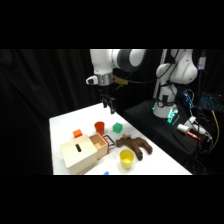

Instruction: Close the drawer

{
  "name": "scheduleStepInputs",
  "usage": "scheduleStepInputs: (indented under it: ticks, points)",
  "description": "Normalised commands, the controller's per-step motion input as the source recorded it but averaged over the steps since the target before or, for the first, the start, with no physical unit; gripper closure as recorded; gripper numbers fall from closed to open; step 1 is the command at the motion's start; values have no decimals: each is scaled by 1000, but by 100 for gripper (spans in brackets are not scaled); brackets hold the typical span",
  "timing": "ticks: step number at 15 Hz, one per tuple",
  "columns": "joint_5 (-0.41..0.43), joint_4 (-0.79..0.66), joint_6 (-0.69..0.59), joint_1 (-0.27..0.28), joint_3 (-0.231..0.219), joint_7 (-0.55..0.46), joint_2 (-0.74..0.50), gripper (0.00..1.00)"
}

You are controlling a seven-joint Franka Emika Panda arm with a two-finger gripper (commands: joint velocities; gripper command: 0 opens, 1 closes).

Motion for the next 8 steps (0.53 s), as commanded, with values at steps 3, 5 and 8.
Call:
scheduleStepInputs:
  ticks: [3,5,8]
  points:
    - [44,25,44,-16,17,-19,68,0]
    - [83,50,173,-17,20,-16,177,0]
    - [133,60,225,-16,37,-43,194,0]
